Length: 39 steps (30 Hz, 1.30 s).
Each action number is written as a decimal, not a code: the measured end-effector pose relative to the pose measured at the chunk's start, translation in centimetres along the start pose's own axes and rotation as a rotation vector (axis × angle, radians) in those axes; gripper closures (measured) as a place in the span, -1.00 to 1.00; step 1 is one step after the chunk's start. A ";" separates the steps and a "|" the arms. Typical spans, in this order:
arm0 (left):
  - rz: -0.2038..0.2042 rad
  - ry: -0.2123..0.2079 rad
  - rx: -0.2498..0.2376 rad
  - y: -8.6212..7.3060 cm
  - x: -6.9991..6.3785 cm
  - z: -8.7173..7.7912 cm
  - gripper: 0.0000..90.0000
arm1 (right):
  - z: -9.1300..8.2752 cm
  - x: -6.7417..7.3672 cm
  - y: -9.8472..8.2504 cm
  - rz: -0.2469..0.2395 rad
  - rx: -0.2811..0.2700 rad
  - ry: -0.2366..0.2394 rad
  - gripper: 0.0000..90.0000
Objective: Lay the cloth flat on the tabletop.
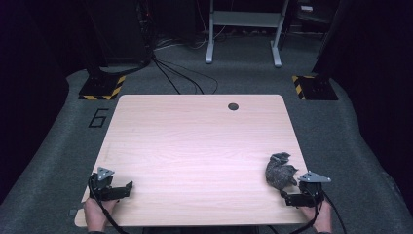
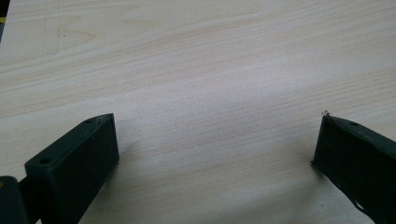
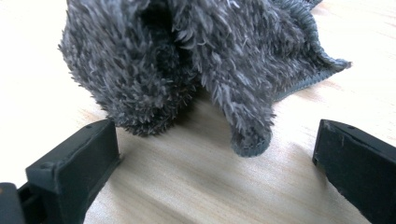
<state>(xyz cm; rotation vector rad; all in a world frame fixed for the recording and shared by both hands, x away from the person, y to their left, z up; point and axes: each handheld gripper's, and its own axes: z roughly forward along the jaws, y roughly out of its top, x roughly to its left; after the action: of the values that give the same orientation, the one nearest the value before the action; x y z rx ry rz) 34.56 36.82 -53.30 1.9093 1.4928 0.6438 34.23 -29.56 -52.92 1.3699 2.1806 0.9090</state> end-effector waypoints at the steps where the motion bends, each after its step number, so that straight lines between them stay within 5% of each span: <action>1: 0.000 0.000 0.000 0.0 0.0 0.0 -1.00 | 0.0 0.0 0.0 0.001 -0.002 -0.001 -1.00; 20: 0.002 -0.001 -0.001 0.0 0.0 0.0 -1.00 | -0.1 -0.1 0.3 -0.002 0.036 0.010 -1.00; 25: 0.000 0.001 -0.001 0.0 0.0 0.1 -1.00 | -0.7 0.1 0.5 0.019 0.010 0.014 -1.00; 32: -0.001 0.000 -0.002 0.0 -0.1 0.1 -1.00 | -2.3 1.2 2.6 0.047 -0.036 0.033 -1.00; 39: -0.001 0.002 -0.001 0.0 -0.1 0.1 -1.00 | -1.4 2.3 4.7 0.064 -0.035 0.033 -1.00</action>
<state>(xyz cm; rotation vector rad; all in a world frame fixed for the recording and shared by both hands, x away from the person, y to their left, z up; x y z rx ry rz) 34.61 36.74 -53.31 1.9068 1.4946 0.6463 35.32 -26.49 -48.60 1.4249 2.1460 0.9949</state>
